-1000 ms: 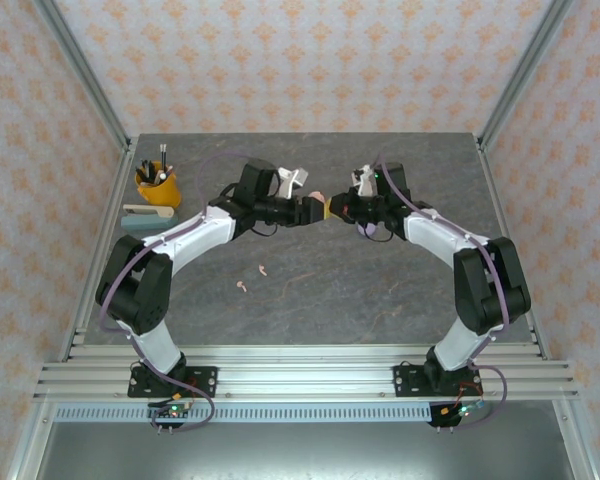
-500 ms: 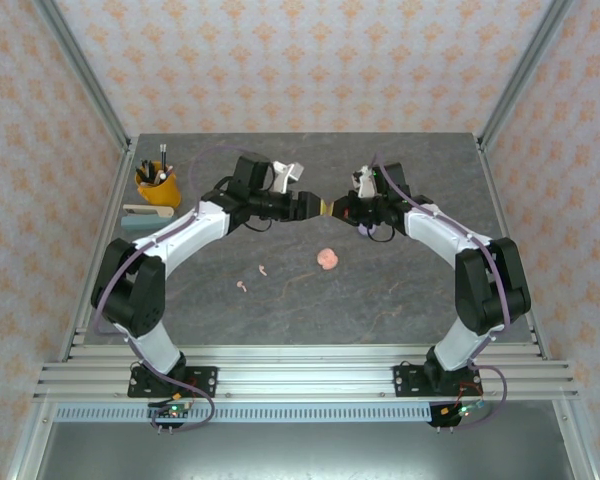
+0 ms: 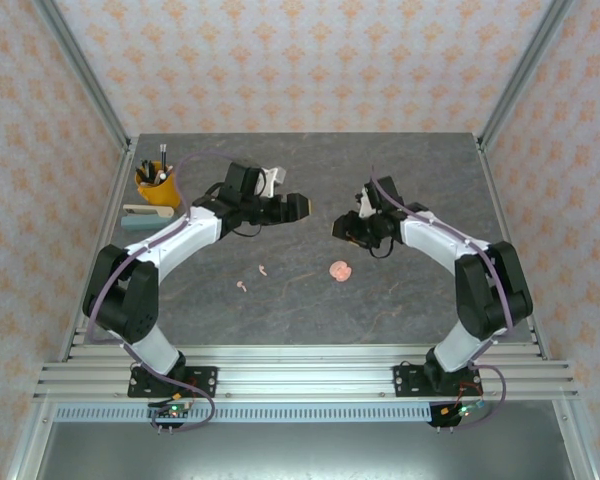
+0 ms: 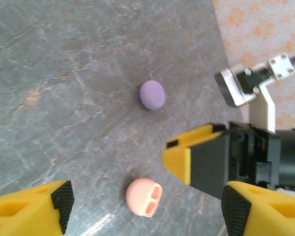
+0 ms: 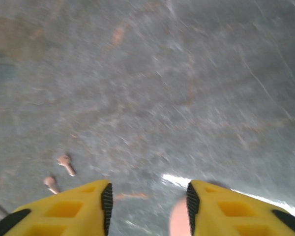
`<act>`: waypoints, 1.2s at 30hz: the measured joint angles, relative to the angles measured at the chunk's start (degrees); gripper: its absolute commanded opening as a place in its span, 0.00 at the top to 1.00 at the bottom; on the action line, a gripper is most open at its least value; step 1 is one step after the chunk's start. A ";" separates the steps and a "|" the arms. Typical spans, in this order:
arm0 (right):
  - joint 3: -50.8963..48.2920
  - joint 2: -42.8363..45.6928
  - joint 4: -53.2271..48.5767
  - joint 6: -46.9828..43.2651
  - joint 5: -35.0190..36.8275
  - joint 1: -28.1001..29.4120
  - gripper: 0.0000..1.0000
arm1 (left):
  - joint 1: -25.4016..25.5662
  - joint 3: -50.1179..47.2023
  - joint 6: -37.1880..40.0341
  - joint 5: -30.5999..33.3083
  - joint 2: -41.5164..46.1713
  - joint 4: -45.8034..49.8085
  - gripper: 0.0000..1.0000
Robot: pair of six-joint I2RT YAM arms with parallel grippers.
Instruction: Insert wireless bluetooth earbuds into charging case
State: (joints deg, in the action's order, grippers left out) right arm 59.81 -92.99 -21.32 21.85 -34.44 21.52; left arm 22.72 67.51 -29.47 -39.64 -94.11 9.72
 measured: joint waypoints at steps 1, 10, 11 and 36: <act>-0.98 0.74 -0.92 0.20 0.74 0.13 0.52 | 0.00 -0.33 -0.52 0.57 0.00 -0.02 0.16; -13.86 13.57 -6.29 14.12 8.41 0.59 0.53 | 0.04 -2.82 -5.29 4.61 0.00 -1.75 0.15; -15.47 14.73 -6.08 16.65 8.90 0.79 0.53 | 0.04 -2.82 -5.53 4.76 0.00 -2.01 0.15; -9.18 4.39 -7.41 35.65 19.52 12.85 0.61 | 0.15 -5.11 -8.00 5.64 -0.39 -7.85 0.15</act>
State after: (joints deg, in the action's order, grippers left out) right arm 50.63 -88.60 -28.73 57.49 -14.92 34.37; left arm 22.87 62.39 -37.47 -34.00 -94.50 1.87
